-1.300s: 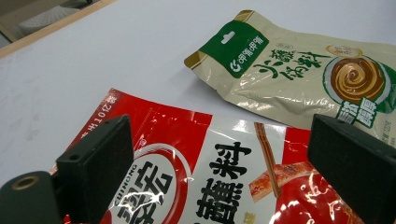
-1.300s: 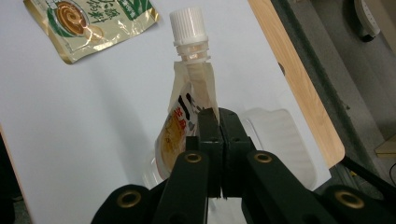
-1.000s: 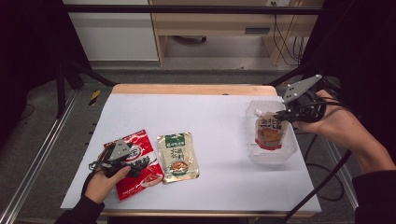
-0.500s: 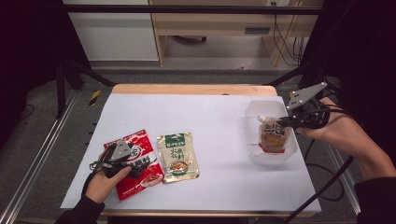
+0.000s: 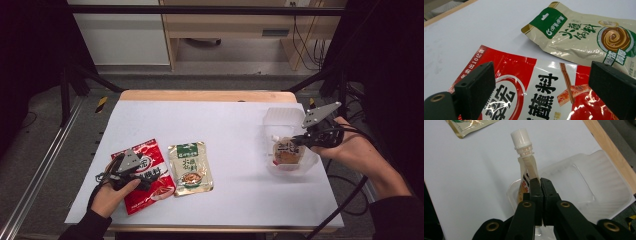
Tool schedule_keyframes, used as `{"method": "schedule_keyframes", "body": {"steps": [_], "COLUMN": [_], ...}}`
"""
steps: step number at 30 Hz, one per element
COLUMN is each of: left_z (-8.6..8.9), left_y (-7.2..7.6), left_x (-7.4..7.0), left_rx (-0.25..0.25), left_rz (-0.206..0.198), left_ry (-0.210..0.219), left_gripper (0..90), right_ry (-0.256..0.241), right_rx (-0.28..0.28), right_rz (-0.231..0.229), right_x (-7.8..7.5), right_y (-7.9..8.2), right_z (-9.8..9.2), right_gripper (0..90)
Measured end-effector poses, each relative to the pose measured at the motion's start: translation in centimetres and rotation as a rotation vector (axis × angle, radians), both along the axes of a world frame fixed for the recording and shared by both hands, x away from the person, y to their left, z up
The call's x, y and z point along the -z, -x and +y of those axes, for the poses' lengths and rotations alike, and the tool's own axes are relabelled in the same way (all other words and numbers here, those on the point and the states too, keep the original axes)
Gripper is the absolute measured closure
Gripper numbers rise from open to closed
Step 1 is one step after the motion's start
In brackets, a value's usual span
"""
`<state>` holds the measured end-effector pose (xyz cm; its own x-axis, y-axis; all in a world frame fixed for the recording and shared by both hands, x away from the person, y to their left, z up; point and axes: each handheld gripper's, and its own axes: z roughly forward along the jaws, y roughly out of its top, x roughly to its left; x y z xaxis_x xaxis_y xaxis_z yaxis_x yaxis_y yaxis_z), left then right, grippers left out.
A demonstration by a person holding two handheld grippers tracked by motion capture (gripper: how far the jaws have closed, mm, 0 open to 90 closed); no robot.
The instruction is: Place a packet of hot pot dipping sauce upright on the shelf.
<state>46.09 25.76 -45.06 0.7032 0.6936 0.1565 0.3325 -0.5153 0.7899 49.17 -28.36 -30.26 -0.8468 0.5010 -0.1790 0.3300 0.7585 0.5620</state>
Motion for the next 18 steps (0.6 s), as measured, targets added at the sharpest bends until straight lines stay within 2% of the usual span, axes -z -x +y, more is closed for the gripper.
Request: {"method": "schedule_keyframes", "body": {"steps": [4, 9, 13, 15, 18], "left_z": [0.0, -0.1, 0.0, 0.0, 0.0], "left_y": [0.0, 0.0, 0.0, 0.0, 0.0], "left_x": [0.0, 0.0, 0.1, 0.0, 0.0], "left_rx": [-0.001, 0.001, 0.003, 0.001, -0.003], "left_rz": [0.001, 0.002, 0.005, 0.004, 0.001], "left_ry": [0.002, 0.004, -0.001, -0.002, 0.000], "left_gripper": [7.1, 7.1, 7.1, 7.1, 7.1], "right_ry": [-0.003, 0.023, 0.001, 0.001, -0.005], "right_rx": [0.008, 0.017, 0.028, 0.040, 0.046], "right_rz": [0.010, 0.018, 0.021, 0.022, 0.023], "right_x": [1.0, 2.0, 2.1, 2.2, 2.3], "right_y": [0.0, 0.2, 0.3, 0.3, 0.6], "right_z": [-0.5, -0.8, -1.4, -1.7, -1.9], "right_gripper": [88.8, 87.3, 84.6, 81.3, 71.6]}}
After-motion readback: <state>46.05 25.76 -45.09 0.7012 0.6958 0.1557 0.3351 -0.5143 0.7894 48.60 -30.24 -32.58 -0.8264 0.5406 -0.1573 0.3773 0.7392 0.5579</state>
